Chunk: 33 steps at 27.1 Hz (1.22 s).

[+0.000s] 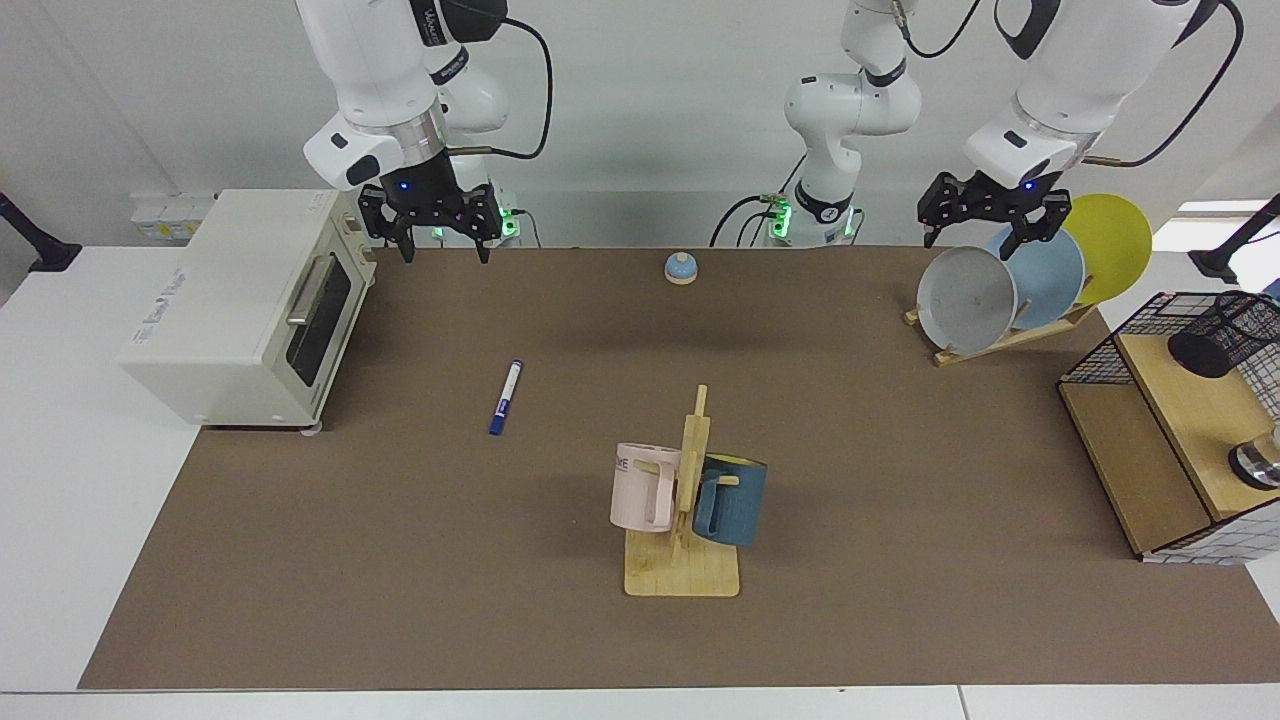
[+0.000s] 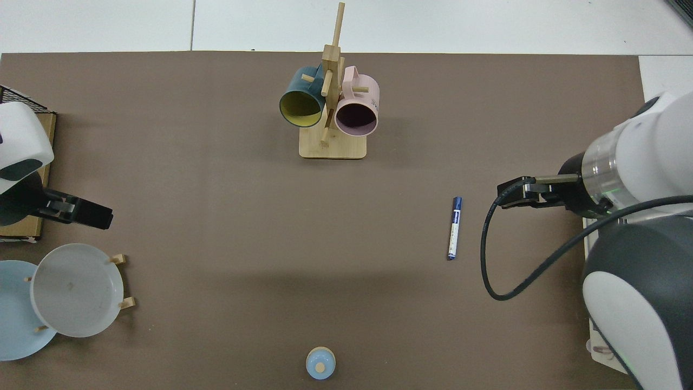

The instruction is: Put markers into pen holder

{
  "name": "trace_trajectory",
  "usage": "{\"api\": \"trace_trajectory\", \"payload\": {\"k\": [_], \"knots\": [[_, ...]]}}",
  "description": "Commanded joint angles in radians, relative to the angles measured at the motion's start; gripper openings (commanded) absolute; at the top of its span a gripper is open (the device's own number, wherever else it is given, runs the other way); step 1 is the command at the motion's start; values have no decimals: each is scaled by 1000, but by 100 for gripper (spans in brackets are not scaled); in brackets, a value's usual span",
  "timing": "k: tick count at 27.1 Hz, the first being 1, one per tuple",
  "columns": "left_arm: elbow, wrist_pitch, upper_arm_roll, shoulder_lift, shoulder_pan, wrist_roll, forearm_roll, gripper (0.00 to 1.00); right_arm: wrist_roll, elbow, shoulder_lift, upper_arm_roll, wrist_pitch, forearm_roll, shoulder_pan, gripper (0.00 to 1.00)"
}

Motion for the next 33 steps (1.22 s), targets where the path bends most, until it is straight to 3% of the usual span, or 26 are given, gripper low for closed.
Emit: {"api": "trace_trajectory", "payload": {"k": [1,5,13,19,27,33], "knots": [[13,-15,-5,-1,6,-2,1,100,-22,-96,-40,4,84,1,-16,100],[13,-13,-5,-1,8,-2,2,100,-17,-154,-38,4,135,1,-16,100],[12,-13,-3,-1,11,-2,1,100,-11,-386,-4,6,420,1,-15,100],[12,-12,-5,-3,9,0,1,100,-8,-454,109,6,621,1,-7,99],[10,-12,-5,-4,11,3,-1,100,-11,-455,206,6,661,-6,1,99],[4,-12,-3,-6,11,3,-1,100,-10,-509,252,4,689,-7,4,99]]}}
